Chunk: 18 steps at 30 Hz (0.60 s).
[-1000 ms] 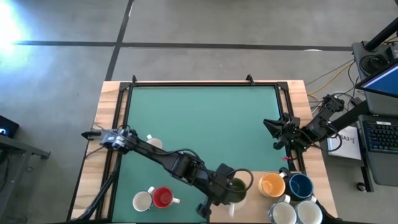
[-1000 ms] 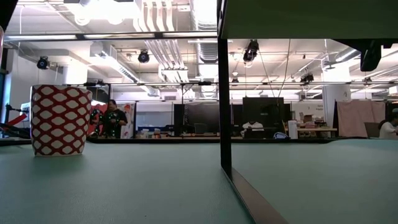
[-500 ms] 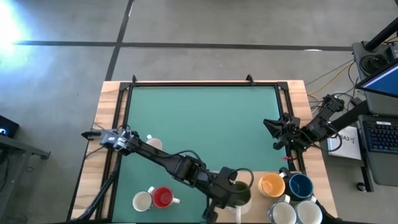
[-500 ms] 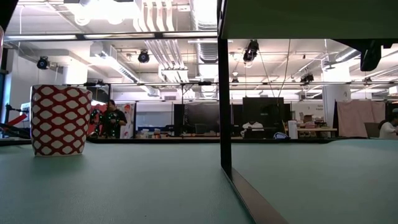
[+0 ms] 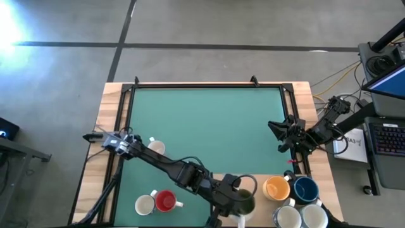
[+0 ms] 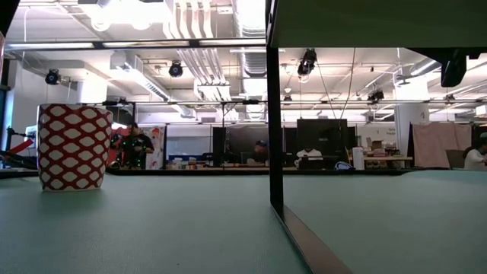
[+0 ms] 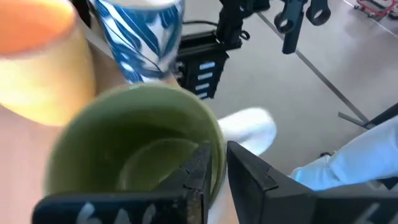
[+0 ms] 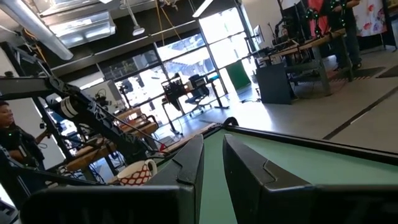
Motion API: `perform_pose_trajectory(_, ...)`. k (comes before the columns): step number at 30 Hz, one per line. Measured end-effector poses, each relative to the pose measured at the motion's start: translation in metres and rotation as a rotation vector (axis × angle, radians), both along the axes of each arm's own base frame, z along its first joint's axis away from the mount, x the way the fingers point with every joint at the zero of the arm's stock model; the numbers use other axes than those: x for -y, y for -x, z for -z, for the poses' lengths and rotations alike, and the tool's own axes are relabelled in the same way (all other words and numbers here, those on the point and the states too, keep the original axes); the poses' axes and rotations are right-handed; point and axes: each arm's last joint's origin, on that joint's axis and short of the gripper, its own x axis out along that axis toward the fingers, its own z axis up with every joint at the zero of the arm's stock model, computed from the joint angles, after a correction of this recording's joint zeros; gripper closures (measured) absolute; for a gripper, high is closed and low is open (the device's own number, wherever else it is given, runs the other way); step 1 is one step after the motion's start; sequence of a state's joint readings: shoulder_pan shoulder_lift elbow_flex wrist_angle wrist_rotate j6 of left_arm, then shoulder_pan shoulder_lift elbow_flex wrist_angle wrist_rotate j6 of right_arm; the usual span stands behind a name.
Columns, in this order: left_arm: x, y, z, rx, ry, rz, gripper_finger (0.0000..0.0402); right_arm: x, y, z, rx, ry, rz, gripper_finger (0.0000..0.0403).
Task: Place coffee mugs
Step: Put the green mug on the shelf
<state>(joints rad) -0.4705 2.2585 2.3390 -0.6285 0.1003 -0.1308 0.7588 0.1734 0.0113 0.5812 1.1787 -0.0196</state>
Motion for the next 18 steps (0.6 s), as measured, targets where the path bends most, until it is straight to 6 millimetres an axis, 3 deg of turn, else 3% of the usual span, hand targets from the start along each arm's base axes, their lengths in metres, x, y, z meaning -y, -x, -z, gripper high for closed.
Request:
perform_pose_trajectory(4, 0.006, -0.004, 0.010, -0.009, 0.008, 0.000, 0.0357, 0.000, 0.000, 0.000, 0.001, -0.001, 0.000, 0.0353)
perform_pose_trajectory(11, 0.007, -0.003, 0.004, 0.013, 0.021, 0.019, 0.0330, 0.000, 0.000, 0.000, 0.001, -0.001, 0.000, 0.0353)
perform_pose_trajectory(18, 0.003, 0.009, -0.002, 0.016, -0.125, 0.138, 0.0314, 0.000, 0.000, 0.000, 0.000, -0.001, 0.000, 0.0353)
